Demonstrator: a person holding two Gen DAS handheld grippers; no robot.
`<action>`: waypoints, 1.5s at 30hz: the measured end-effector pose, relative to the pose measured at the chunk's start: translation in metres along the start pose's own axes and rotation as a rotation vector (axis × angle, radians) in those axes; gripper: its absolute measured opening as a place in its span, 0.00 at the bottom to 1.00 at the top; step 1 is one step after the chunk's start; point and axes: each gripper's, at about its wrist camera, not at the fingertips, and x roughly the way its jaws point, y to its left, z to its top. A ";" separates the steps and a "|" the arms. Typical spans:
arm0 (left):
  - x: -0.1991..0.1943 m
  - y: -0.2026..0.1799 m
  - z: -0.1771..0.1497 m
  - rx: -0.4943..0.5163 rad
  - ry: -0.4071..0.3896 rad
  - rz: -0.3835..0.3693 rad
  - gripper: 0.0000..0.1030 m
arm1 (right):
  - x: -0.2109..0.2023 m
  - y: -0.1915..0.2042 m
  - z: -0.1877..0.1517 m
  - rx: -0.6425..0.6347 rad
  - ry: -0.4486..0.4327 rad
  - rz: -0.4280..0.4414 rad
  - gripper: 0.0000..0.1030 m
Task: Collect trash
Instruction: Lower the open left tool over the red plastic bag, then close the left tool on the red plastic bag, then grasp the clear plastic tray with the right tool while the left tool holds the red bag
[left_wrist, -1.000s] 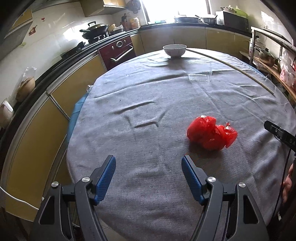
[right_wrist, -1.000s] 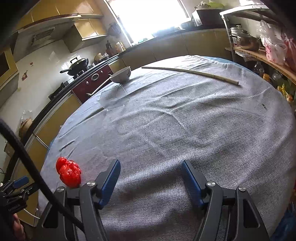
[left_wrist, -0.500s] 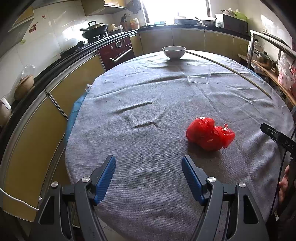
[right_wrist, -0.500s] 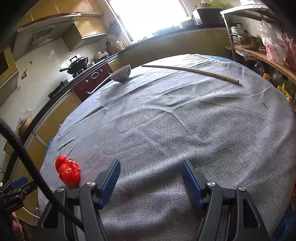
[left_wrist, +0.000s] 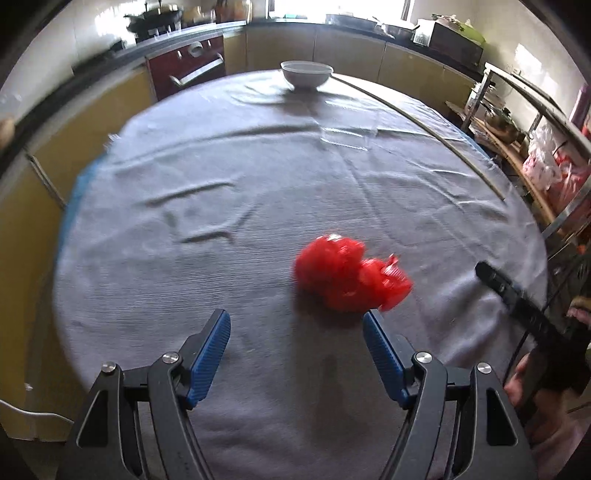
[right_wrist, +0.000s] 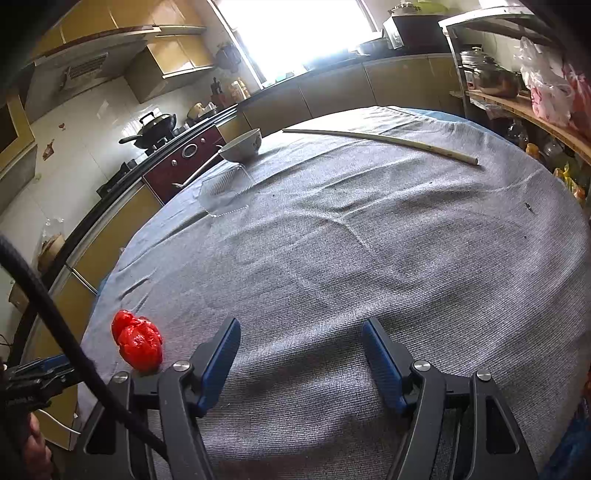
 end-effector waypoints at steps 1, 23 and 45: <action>0.006 -0.002 0.004 -0.020 0.020 -0.022 0.73 | 0.000 0.000 0.000 0.001 0.000 0.000 0.70; 0.058 -0.001 0.040 -0.143 0.077 -0.229 0.58 | 0.078 0.051 0.144 0.038 0.147 0.196 0.71; 0.033 0.058 0.040 -0.140 0.001 -0.183 0.53 | 0.197 0.094 0.193 0.133 0.261 0.009 0.72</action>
